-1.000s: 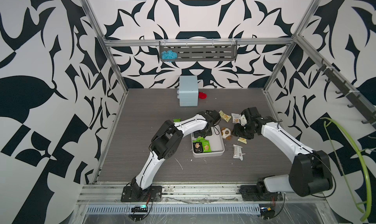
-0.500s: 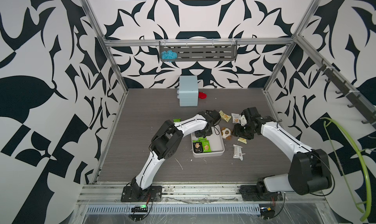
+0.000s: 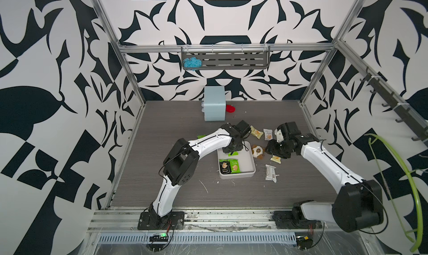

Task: Take the cookies out of the storage box
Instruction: Pick up the cookie from the storage box, then place the cookie at the center of the board.

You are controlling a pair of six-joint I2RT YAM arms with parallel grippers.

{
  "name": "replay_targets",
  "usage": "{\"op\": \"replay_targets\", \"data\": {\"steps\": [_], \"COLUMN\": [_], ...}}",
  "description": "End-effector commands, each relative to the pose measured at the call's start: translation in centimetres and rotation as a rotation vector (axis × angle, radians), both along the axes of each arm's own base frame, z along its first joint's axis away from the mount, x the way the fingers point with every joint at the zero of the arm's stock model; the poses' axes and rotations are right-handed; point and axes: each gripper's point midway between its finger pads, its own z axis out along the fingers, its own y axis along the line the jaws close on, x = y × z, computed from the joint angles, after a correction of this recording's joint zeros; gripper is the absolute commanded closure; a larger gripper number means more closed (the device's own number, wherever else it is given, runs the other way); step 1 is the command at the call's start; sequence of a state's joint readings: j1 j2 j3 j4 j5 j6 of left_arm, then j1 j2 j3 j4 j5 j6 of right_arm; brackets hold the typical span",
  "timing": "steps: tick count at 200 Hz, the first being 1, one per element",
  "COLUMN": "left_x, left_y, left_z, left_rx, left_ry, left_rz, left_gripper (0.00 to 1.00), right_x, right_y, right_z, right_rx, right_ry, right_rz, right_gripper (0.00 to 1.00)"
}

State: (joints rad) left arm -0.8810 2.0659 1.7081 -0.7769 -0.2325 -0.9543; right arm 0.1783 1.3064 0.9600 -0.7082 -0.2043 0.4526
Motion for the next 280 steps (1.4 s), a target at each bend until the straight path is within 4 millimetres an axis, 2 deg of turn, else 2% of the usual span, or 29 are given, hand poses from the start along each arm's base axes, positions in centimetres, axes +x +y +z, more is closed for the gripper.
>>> {"op": "replay_targets", "data": {"steps": [1,37,71,116,150,180,232,280], "left_x": [0.2,-0.1,-0.5,-1.9,-3.0,-3.4,-2.9,-2.4], "left_y": [-0.1,1.6,5.3,11.9,15.4,16.3,15.8,15.2], "left_z": [2.6,4.2,4.4,2.2,-0.1,-2.1,-5.9,-7.1], "left_rx": [-0.057,-0.063,-0.054,0.038,0.116,0.172,0.196,0.2], "left_ry": [-0.045,-0.072,-0.073,-0.042,-0.004,0.018,0.074,0.105], "left_rz": [-0.02,-0.023,0.021,0.083,0.091,0.065,0.041,0.022], "left_gripper": [0.53,0.52,0.52,0.51,0.51,0.51,0.51,0.49], "right_x": [-0.5,0.0,0.7,1.7,2.3,2.4,1.6,0.9], "right_y": [0.2,1.5,3.4,6.4,7.4,7.6,6.6,5.9], "right_z": [0.2,0.2,-0.1,-0.8,-0.9,-0.8,-0.6,-0.5], "right_rx": [0.041,0.118,0.14,0.135,0.124,0.105,0.067,0.042], "right_ry": [0.014,0.015,0.022,0.039,0.047,0.049,0.048,0.045], "right_rz": [-0.044,-0.075,-0.064,-0.029,-0.015,-0.007,-0.016,-0.024], "right_gripper": [0.46,0.47,0.47,0.48,0.48,0.48,0.48,0.48]}}
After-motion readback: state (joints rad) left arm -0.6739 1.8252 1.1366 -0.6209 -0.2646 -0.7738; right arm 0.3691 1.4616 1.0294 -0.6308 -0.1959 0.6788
